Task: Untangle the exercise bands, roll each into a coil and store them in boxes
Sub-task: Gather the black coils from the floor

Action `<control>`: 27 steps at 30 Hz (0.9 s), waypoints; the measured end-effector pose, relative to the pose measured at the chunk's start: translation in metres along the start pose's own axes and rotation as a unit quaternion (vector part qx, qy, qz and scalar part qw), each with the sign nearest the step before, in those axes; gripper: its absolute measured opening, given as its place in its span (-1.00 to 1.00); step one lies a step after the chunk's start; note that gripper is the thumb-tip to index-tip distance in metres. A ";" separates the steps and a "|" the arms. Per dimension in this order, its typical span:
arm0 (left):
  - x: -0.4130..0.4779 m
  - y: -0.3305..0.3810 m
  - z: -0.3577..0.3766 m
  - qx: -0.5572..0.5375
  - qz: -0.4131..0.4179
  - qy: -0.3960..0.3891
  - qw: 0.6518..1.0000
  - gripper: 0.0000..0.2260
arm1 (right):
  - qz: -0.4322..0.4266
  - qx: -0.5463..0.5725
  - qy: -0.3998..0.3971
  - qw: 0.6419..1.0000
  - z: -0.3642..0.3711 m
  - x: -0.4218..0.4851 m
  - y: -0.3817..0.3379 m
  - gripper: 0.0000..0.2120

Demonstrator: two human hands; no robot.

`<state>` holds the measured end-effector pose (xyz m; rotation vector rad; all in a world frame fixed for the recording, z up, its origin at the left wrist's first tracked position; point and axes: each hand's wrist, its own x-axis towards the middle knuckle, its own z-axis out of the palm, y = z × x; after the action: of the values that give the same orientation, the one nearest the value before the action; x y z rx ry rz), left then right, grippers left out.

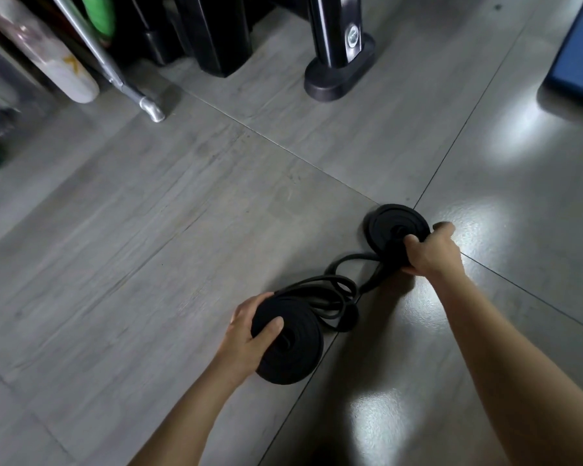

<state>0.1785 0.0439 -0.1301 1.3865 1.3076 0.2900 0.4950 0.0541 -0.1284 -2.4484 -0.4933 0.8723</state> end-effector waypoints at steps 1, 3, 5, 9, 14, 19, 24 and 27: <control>0.000 0.000 0.000 -0.001 -0.001 0.001 1.000 -0.67 | -0.047 -0.077 -0.005 0.996 -0.003 -0.005 0.005 -0.51; 0.000 0.000 0.000 -0.002 -0.001 0.004 1.000 -0.67 | -0.126 -0.229 -0.050 0.964 -0.007 -0.017 0.015 -0.36; 0.000 0.000 0.000 0.003 -0.003 0.005 1.000 -0.67 | -0.148 -0.289 -0.106 0.940 -0.005 -0.028 0.024 -0.19; 0.000 0.001 0.001 0.011 -0.003 0.007 1.000 -0.67 | -0.199 -0.375 0.027 0.905 0.007 -0.039 0.037 -0.15; 0.000 0.001 0.001 0.014 -0.015 0.007 1.000 -0.66 | -0.214 -0.309 0.097 0.921 0.021 -0.027 0.031 -0.28; -0.001 0.001 0.001 0.014 -0.019 0.007 1.000 -0.65 | -0.229 -0.241 0.095 0.938 0.025 -0.023 0.031 -0.34; -0.001 0.001 0.001 0.013 -0.013 0.012 1.000 -0.66 | -0.402 -0.290 0.065 0.866 0.011 -0.021 0.047 -0.43; -0.001 0.002 0.000 0.014 -0.013 0.007 1.000 -0.65 | -0.449 -0.321 0.033 0.833 0.010 -0.019 0.043 -0.47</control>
<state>0.1790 0.0437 -0.1280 1.3924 1.3457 0.2651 0.4819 0.0126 -0.1496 -2.2804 -1.9540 0.2080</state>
